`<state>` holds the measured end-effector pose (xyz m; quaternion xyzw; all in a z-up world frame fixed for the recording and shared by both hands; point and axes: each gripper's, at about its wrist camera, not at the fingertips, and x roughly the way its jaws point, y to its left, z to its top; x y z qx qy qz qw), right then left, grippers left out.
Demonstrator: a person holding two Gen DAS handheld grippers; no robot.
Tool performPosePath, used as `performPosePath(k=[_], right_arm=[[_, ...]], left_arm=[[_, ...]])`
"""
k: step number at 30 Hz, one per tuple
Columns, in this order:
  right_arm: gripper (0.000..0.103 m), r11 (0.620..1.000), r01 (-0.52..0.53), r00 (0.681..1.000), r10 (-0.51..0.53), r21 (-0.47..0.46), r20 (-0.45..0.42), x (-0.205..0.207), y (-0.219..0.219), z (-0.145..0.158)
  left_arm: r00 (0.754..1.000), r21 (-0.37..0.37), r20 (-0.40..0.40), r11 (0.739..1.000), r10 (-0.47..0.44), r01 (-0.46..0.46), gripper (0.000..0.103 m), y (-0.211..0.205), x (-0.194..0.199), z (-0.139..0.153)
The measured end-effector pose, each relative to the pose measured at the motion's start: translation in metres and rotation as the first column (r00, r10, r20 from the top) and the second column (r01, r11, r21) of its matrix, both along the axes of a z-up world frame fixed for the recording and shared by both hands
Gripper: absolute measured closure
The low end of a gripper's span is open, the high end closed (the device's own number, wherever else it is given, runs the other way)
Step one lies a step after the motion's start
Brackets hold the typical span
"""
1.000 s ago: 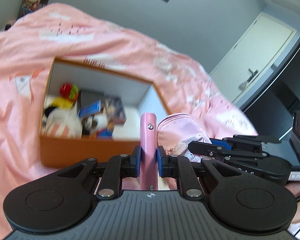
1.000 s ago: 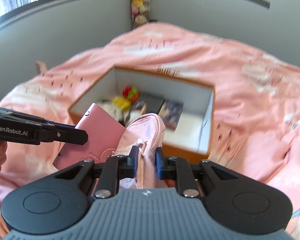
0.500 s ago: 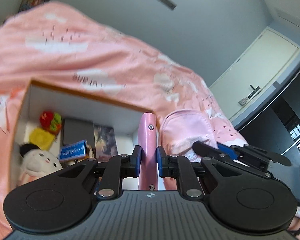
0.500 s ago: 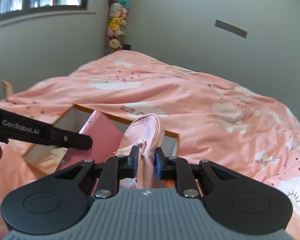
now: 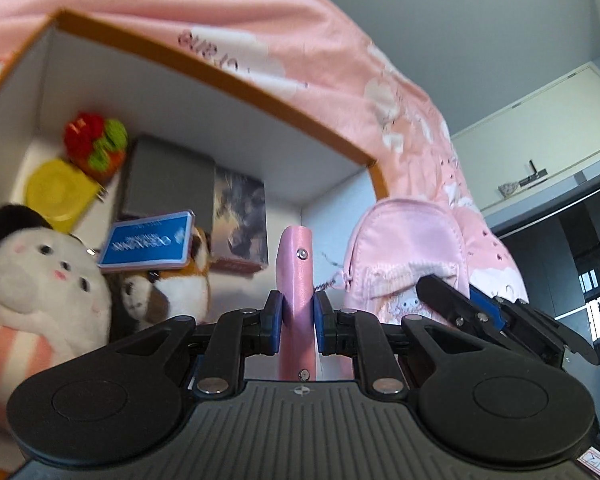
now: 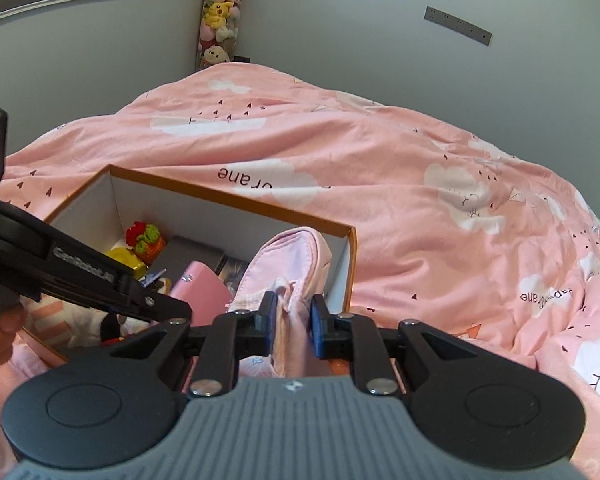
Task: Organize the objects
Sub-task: 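Carry the card holder with the left tool over the box while the right tool carries the backpack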
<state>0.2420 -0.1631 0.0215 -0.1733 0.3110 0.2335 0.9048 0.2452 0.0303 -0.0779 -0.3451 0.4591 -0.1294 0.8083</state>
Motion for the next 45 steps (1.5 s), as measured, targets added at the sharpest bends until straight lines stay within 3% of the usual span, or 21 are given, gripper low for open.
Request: performPosePath(k=[6,9,15,18,22,27,34,40,45], right_arm=[[0.085,1.0,0.0,1.0,0.0,0.011,-0.031,0.012,-0.006,-0.009],[0.085,1.0,-0.01,0.999,0.011,0.011,-0.048,0.016,-0.005,-0.013],[0.085,1.0,-0.026,0.998,0.026,0.002,-0.063,0.018,-0.003,-0.018],[0.085,1.0,-0.027,0.997,0.027,0.006,-0.068,0.016,-0.005,-0.018],[0.084,0.999,-0.03,0.993,0.035,0.045,-0.116,0.018,-0.006,-0.019],[0.084,0.992,-0.034,0.975,0.059,0.118,-0.213,0.025,-0.003,-0.023],[0.084,0.974,0.027,0.921,0.064,0.225,-0.385,0.045,0.002,-0.045],[0.083,0.981,-0.036,0.884,0.12,0.191,-0.453,0.06,0.013,-0.064],[0.075,0.982,-0.168,0.871,0.189,0.086,-0.454,0.067,0.028,-0.066]], left_arm=[[0.997,0.093,-0.063,0.995,-0.039,0.045,0.085,-0.015,0.007,-0.009],[0.991,0.187,-0.114,0.978,-0.075,0.096,0.085,-0.024,0.012,-0.009],[0.969,0.26,-0.203,0.947,-0.139,0.19,0.078,-0.032,0.018,-0.009],[0.973,0.237,-0.182,0.954,-0.14,0.182,0.067,-0.024,0.01,-0.002],[0.984,0.247,-0.12,0.956,-0.134,0.161,0.064,-0.011,-0.003,0.012],[0.996,0.258,0.012,0.962,-0.094,0.088,0.064,0.005,-0.013,0.036],[0.997,0.247,0.01,0.967,-0.07,0.066,0.064,0.012,-0.015,0.034],[0.998,0.232,-0.001,0.971,-0.057,0.056,0.064,0.015,-0.022,0.026],[0.998,0.263,-0.013,0.963,-0.058,0.06,0.064,0.012,-0.021,0.022]])
